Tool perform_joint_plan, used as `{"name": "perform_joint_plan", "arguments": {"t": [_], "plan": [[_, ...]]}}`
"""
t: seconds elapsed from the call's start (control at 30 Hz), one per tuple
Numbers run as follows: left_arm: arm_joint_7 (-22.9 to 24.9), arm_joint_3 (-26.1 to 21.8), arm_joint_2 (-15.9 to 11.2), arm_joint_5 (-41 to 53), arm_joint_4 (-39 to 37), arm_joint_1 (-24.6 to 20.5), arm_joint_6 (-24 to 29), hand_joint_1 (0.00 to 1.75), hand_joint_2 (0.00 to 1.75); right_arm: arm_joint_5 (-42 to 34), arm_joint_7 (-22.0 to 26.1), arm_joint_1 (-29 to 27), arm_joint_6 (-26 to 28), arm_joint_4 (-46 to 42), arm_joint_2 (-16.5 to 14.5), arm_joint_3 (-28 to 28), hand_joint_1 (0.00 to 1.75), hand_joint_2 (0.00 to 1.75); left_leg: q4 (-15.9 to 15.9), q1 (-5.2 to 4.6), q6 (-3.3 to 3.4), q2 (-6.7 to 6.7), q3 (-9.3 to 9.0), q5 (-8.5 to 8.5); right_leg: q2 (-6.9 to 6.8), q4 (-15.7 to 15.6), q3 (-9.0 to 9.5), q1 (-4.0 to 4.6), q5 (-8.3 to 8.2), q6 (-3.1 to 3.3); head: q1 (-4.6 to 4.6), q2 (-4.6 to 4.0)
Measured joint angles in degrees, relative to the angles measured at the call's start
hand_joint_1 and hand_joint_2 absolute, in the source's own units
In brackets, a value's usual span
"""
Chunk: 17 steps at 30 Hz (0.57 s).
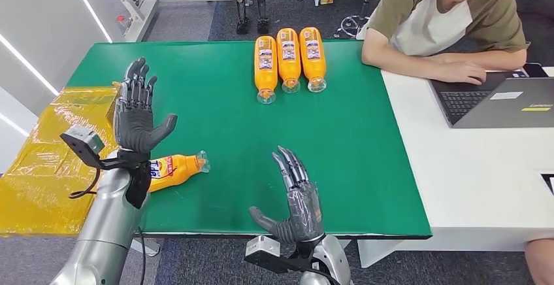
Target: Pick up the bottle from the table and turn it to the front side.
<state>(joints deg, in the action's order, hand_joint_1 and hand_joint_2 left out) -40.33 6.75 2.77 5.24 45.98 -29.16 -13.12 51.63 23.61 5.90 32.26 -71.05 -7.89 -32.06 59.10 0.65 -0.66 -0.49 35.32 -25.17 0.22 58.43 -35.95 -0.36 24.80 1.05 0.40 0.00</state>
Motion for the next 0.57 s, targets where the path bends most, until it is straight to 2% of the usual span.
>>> {"name": "perform_joint_plan", "arguments": {"t": [0.2, 0.37, 0.47, 0.57], "plan": [[0.0, 4.0, 5.1, -1.6, 11.0, 2.9, 10.5, 0.0, 1.75, 0.2, -0.8, -0.2, -0.3, -0.8, -0.3, 0.0, 0.0, 1.75, 0.0, -0.01, 0.03, 0.04, 0.02, -0.07, 0.02, 0.0, -0.01, -0.01, 0.0, -0.01, 0.02, 0.0], [0.0, 5.3, 9.6, -3.3, 16.7, 7.2, 14.9, 0.0, 1.75, -1.6, -0.3, -0.6, 0.9, -2.0, -0.6, 0.4, 0.0, 1.75, 0.0, -0.01, 0.08, 0.08, 0.02, -0.12, 0.04, 0.0, -0.02, -0.01, 0.02, -0.03, 0.01, -0.01], [0.0, 6.2, 12.5, -3.6, 19.9, 10.8, 18.8, 0.0, 1.75, -5.6, 1.7, -1.1, 3.1, -3.5, -0.9, 1.0, 0.0, 1.75, 0.0, -0.01, 0.1, 0.11, 0.03, -0.16, 0.06, 0.0, -0.03, -0.01, 0.03, -0.05, 0.02, 0.0], [0.0, 6.6, 14.2, -4.2, 21.9, 13.3, 20.1, 0.0, 1.75, -9.4, 3.7, -1.5, 5.0, -4.9, -1.2, 1.7, 0.0, 1.75, 0.0, -0.01, 0.09, 0.14, 0.04, -0.2, 0.09, 0.0, -0.05, -0.01, 0.07, -0.09, 0.01, 0.0]]}}
